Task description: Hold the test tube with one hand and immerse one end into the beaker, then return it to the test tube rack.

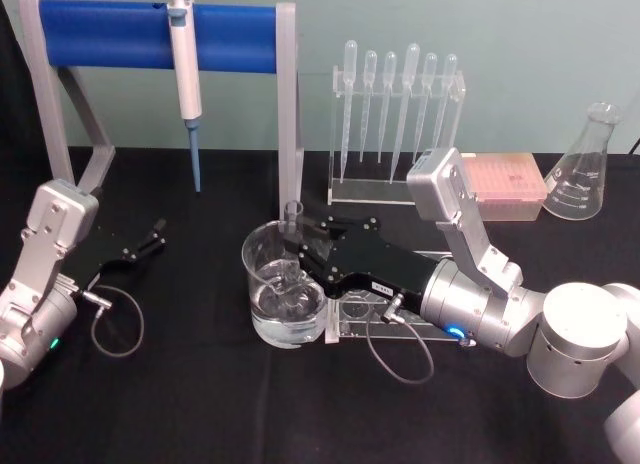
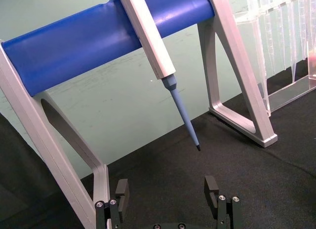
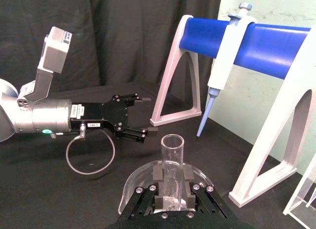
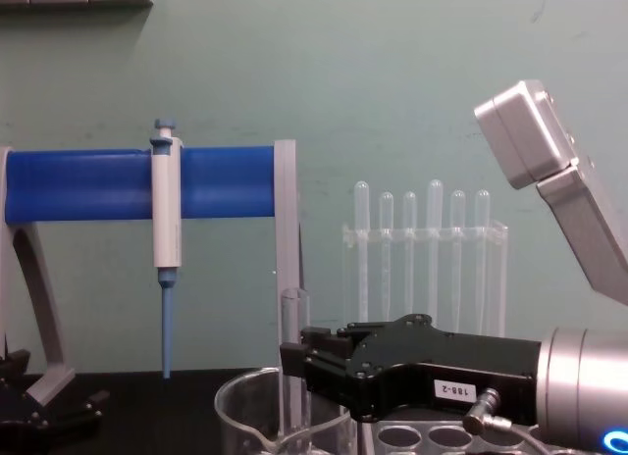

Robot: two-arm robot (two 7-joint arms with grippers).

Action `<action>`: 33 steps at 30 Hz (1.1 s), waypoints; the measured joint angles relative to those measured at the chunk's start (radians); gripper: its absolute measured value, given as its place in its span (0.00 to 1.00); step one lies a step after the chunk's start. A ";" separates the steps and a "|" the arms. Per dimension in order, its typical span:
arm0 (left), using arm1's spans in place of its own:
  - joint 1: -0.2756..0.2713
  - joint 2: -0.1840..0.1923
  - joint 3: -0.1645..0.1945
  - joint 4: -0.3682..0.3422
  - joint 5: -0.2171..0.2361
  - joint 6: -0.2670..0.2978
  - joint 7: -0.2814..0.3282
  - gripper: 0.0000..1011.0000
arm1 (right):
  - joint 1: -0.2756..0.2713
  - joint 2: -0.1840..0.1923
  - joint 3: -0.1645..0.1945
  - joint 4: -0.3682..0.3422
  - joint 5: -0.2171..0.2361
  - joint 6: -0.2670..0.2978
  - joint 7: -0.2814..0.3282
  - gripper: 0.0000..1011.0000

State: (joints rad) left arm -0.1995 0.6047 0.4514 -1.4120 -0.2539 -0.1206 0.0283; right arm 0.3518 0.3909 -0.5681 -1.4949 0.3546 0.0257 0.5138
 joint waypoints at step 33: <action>0.000 0.000 0.000 0.000 0.000 0.000 0.000 0.99 | 0.000 0.000 0.000 0.000 0.000 0.000 0.000 0.24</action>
State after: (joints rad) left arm -0.1995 0.6047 0.4514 -1.4120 -0.2539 -0.1206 0.0283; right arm 0.3518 0.3909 -0.5681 -1.4949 0.3546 0.0257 0.5138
